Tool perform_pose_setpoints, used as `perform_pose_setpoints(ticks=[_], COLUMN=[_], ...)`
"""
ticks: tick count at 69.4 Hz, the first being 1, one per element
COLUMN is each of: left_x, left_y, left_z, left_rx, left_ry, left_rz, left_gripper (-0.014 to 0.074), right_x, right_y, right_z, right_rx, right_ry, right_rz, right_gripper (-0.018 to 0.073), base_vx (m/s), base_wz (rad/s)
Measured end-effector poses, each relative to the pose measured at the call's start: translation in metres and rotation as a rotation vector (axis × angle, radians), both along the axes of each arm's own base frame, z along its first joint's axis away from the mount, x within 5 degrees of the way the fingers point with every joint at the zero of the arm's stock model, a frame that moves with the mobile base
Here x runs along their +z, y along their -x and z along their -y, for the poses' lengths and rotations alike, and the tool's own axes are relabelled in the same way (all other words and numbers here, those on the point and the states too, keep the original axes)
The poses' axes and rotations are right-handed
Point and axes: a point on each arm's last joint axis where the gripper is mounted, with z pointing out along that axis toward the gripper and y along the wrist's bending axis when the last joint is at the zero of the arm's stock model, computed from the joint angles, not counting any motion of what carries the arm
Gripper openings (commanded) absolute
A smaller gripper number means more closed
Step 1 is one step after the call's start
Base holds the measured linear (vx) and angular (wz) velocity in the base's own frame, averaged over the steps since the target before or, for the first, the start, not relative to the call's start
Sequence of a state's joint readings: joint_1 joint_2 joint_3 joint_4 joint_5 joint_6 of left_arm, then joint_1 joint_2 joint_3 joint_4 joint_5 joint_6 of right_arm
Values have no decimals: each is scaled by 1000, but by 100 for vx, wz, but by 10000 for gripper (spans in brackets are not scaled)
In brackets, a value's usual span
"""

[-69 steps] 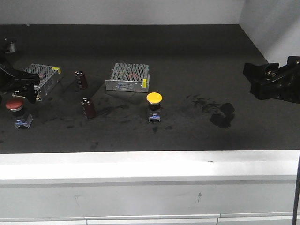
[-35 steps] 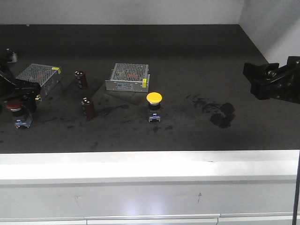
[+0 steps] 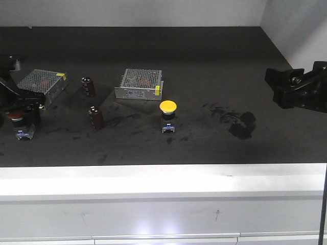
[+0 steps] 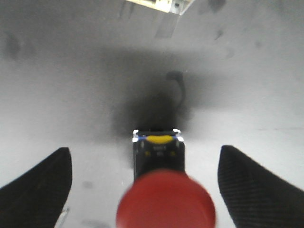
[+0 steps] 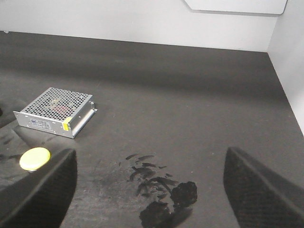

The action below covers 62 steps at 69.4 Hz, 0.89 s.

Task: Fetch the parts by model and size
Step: 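Close the left gripper on the red button's blue base and lift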

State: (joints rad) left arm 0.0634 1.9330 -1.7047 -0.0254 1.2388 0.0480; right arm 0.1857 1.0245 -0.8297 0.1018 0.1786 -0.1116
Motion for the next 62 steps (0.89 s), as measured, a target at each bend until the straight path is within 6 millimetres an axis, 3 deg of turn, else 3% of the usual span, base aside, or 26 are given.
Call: perform_pose_setpoints(ticks=[17, 35, 47, 62], left_x=[-4, -15, -15, -15], left_y=[-2, -5, -5, -5], left_z=[0, 0, 0, 2], left_rx=[-3, -4, -4, 11], left_ry=[0, 1, 1, 29], left_rz=[-10, -34, -34, -32], left_gripper=[577, 470, 329, 41], right_x=[0, 0, 0, 0], right_y=[0, 0, 0, 0], right_z=[0, 0, 0, 0], right_rx=[0, 0, 0, 0], right_ry=[0, 0, 0, 0], right_rz=[0, 0, 0, 0], right_gripper=[591, 591, 591, 591], base_vx=[0, 0, 0, 0], base_wz=[0, 0, 0, 0])
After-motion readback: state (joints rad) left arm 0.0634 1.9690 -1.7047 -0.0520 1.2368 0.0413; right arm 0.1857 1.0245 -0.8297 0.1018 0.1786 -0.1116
